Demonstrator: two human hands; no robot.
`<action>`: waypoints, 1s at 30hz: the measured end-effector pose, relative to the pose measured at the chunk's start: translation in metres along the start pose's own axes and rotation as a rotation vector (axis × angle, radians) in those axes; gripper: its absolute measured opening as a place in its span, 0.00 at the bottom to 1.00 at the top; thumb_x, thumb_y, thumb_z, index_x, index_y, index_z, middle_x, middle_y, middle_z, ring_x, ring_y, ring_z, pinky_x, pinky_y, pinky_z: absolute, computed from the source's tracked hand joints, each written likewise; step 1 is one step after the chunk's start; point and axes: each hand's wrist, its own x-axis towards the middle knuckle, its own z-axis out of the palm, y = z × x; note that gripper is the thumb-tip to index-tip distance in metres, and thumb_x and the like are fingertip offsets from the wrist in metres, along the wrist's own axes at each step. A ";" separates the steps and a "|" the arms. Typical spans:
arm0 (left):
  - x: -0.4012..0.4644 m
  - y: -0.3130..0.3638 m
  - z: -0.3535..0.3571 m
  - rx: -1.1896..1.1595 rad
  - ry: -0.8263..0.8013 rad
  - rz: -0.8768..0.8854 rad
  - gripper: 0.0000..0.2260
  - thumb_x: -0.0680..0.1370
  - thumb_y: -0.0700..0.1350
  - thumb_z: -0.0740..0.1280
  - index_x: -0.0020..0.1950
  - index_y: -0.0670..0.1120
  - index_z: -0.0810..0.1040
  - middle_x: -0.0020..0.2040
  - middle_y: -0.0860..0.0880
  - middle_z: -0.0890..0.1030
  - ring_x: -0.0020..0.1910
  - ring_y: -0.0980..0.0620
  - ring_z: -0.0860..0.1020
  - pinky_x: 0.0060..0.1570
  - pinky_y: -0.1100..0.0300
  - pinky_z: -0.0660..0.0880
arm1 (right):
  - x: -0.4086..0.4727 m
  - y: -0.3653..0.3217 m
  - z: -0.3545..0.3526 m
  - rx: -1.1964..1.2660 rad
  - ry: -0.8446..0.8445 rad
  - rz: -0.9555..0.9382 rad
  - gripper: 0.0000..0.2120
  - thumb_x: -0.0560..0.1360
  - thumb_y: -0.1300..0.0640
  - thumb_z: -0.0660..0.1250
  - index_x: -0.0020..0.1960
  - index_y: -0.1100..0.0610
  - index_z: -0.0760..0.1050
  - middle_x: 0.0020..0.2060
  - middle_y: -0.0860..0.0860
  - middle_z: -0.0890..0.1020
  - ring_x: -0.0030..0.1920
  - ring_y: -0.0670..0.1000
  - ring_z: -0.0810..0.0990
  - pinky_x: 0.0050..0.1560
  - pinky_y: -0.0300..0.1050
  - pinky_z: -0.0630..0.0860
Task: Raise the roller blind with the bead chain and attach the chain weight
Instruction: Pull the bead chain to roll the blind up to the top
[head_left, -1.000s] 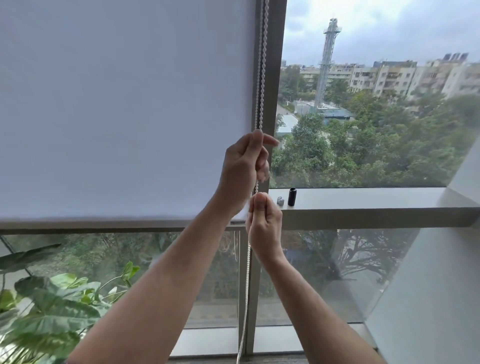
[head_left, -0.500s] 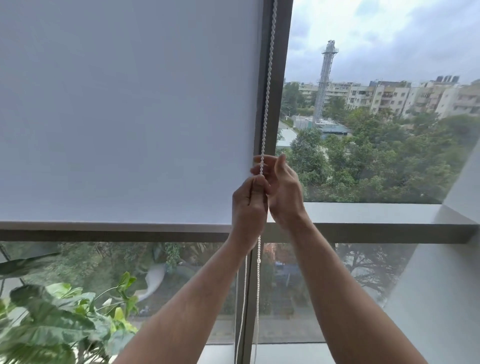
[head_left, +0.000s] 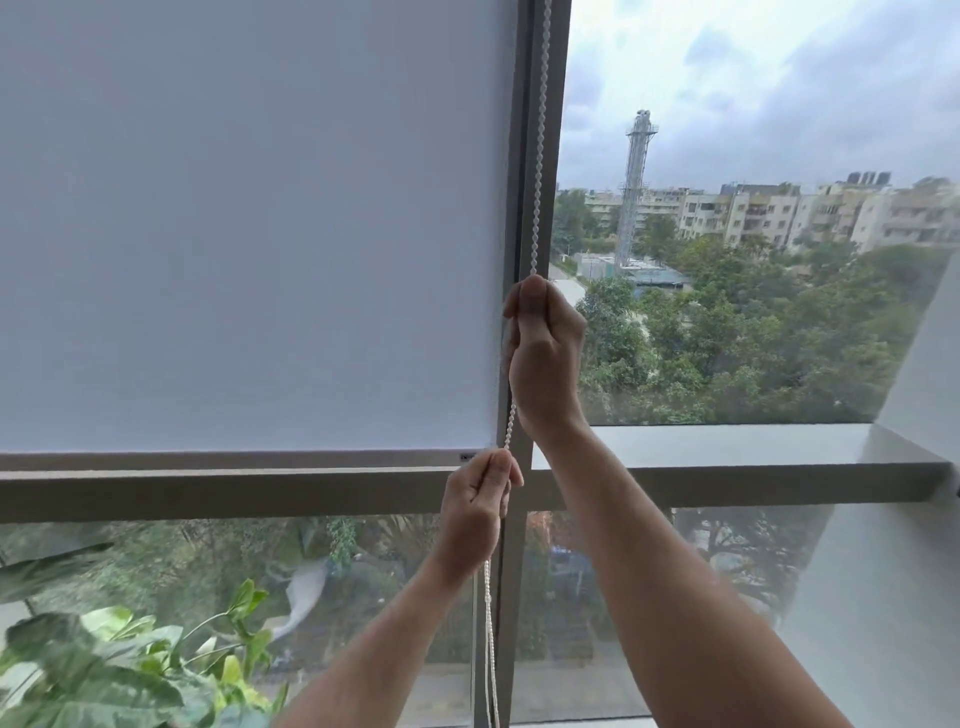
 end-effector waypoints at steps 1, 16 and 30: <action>0.002 0.001 -0.005 0.022 -0.036 0.028 0.17 0.81 0.52 0.59 0.37 0.46 0.78 0.23 0.52 0.65 0.23 0.53 0.63 0.24 0.61 0.61 | 0.000 0.001 -0.002 -0.023 0.009 -0.025 0.18 0.83 0.57 0.55 0.35 0.51 0.71 0.24 0.50 0.64 0.24 0.48 0.59 0.24 0.47 0.54; 0.086 0.134 0.014 -0.201 -0.085 0.187 0.16 0.85 0.49 0.53 0.54 0.42 0.78 0.34 0.47 0.77 0.31 0.50 0.76 0.31 0.59 0.74 | -0.075 0.069 -0.023 -0.186 0.014 0.082 0.17 0.82 0.52 0.56 0.34 0.49 0.69 0.25 0.40 0.68 0.27 0.48 0.62 0.30 0.46 0.60; 0.087 0.135 0.029 -0.064 0.180 0.282 0.17 0.82 0.48 0.58 0.35 0.52 0.76 0.25 0.49 0.64 0.22 0.55 0.62 0.25 0.61 0.59 | -0.035 0.054 -0.047 -0.068 -0.160 0.290 0.41 0.72 0.28 0.47 0.61 0.60 0.79 0.43 0.61 0.85 0.47 0.54 0.85 0.57 0.51 0.77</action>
